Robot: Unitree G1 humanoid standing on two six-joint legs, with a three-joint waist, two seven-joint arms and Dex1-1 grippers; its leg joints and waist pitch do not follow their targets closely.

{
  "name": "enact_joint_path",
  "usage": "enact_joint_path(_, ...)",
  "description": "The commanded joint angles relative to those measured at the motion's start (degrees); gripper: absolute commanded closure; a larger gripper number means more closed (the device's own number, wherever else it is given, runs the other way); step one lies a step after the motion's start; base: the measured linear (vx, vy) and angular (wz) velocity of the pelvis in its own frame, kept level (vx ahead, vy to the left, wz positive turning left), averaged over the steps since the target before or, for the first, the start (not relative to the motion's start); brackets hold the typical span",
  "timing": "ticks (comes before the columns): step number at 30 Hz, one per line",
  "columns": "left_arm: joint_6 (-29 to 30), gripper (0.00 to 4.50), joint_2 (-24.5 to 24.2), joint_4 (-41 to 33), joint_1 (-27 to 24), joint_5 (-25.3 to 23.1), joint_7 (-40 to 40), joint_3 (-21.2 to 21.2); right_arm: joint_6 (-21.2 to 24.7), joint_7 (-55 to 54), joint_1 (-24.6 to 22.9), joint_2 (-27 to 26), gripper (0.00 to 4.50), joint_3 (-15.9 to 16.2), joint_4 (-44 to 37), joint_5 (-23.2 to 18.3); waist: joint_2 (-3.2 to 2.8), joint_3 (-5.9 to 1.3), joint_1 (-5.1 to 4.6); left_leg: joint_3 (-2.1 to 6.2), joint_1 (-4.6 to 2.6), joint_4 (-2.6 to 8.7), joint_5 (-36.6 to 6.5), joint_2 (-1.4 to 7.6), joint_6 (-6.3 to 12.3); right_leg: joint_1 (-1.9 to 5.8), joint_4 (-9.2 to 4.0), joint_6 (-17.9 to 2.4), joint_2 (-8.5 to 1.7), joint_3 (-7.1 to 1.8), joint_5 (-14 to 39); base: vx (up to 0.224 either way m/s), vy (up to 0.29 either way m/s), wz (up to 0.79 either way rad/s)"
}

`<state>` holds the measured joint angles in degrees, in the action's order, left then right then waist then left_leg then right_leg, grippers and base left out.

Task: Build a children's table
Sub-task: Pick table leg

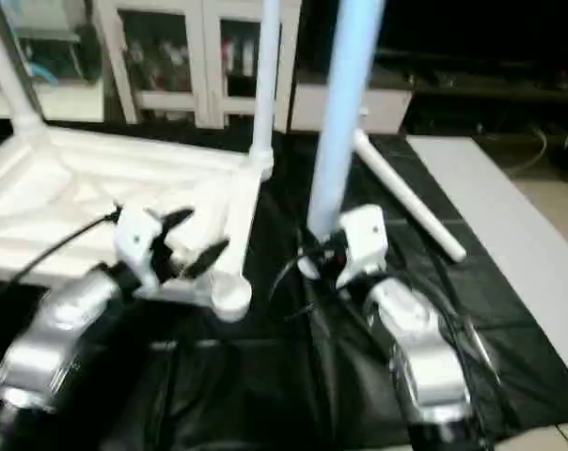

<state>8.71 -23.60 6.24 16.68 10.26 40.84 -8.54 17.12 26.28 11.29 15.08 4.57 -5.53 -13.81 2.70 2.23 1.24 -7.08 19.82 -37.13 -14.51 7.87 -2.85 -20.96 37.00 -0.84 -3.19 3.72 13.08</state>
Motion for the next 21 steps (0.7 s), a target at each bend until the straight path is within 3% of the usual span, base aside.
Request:
enact_joint_path(1,1.1,0.16,-1.8,3.1,2.5,-0.6,6.1,-0.6,1.0,3.1,0.7,1.4,2.64,-0.2,-0.7,-1.7,-0.65,-1.86,0.23,1.17,-0.9,5.96,-13.6,4.79,0.82,1.75,-5.38,-11.8,-5.94,-4.0,13.9,-0.055,-0.037,0.06)
enact_joint_path(2,1.7,0.16,-3.8,6.6,4.9,0.0,10.8,-0.9,1.2,5.9,0.9,2.9,2.64,0.0,-0.9,-2.6,-0.43,-1.8,0.58,0.92,-0.7,6.28,-13.2,4.87,-0.06,1.91,-5.46,-10.9,-6.0,-4.08,15.0,0.0,0.0,0.0)
enact_joint_path(4,0.6,0.16,-5.9,12.5,8.7,-1.3,15.5,-2.4,1.9,10.1,0.9,5.3,2.64,0.8,-1.3,-3.7,-0.49,-1.7,1.2,0.36,-1.04,6.57,-13.1,4.87,-0.46,1.46,-5.78,-10.0,-5.78,-3.99,15.8,0.0,0.0,0.0)
enact_joint_path(7,-1.3,0.16,-7.0,18.3,12.1,-2.5,19.1,-4.3,2.8,12.8,1.0,6.7,2.64,1.2,-1.3,-4.1,-0.66,-1.84,1.75,0.33,-0.87,6.74,-12.0,5.26,-0.88,1.63,-5.47,-10.0,-6.13,-4.02,14.4,0.0,0.0,0.0)
enact_joint_path(11,-3.9,0.16,-6.2,25.3,16.3,-5.3,18.9,-5.7,2.8,14.5,1.1,7.7,2.64,1.9,-1.0,-3.8,-0.52,-2.32,2.22,0.21,-0.55,6.5,-8.2,5.48,-0.75,1.95,-4.96,-11.3,-6.51,-4.0,9.2,0.0,0.0,0.0)
enact_joint_path(12,-4.5,0.32,-4.9,29.8,19.0,-5.1,21.3,-5.9,3.0,14.9,1.3,8.0,2.64,2.1,-0.9,-4.2,-0.42,-2.3,2.2,-0.03,-0.42,6.38,-6.6,5.22,-0.28,1.87,-5.02,-11.8,-6.3,-3.98,7.4,0.0,0.0,0.0)
enact_joint_path(13,-4.5,0.32,-4.6,31.1,19.8,-5.1,22.7,-6.2,3.0,15.0,1.3,8.0,2.64,2.2,-1.0,-4.3,-0.63,-2.54,2.52,0.0,-0.67,6.27,-6.1,5.4,-0.41,1.88,-4.73,-12.2,-6.47,-3.94,6.2,0.0,0.0,0.0)
enact_joint_path(14,-4.5,0.32,-4.6,31.1,19.8,-5.1,22.7,-6.2,3.0,15.0,1.3,8.0,2.64,2.2,-1.0,-4.3,-0.43,-2.62,2.47,0.06,-0.23,6.29,-4.6,5.52,-0.16,2.18,-4.34,-12.8,-6.54,-3.91,3.7,0.0,0.0,0.0)
enact_joint_path(15,-5.1,0.32,-4.5,33.7,21.1,-5.2,26.1,-6.9,3.2,15.6,1.2,8.1,2.64,2.3,-1.2,-4.3,-0.52,-2.66,2.5,-0.02,-0.28,6.26,-3.6,5.56,0.16,2.01,-4.18,-13.4,-6.43,-3.81,1.5,0.0,0.0,0.0)
enact_joint_path(16,-5.2,0.61,-4.5,34.1,21.3,-5.3,26.8,-7.2,3.3,15.8,1.2,8.2,2.64,2.4,-1.2,-4.3,-0.45,-2.77,2.49,-0.1,-0.33,6.13,-3.1,5.49,0.45,2.03,-4.1,-13.7,-6.42,-3.82,0.5,0.0,0.0,0.0)
enact_joint_path(18,-5.4,0.68,-5.3,35.8,22.4,-6.1,31.3,-8.9,3.4,16.4,1.1,8.2,2.64,2.4,-1.5,-4.1,-0.58,-3.15,2.62,-0.21,0.02,5.77,0.6,5.42,1.88,2.22,-3.45,-14.8,-6.49,-3.82,-5.0,0.0,0.0,0.0)
enact_joint_path(21,-6.8,0.87,-6.0,37.5,23.2,-7.0,33.7,-9.6,3.2,16.6,1.0,8.6,2.64,2.4,-1.3,-4.0,-0.52,-2.76,2.62,-0.36,-0.05,5.94,-1.6,5.64,2.27,2.03,-3.85,-15.6,-6.68,-3.74,-2.6,0.0,0.0,0.0)
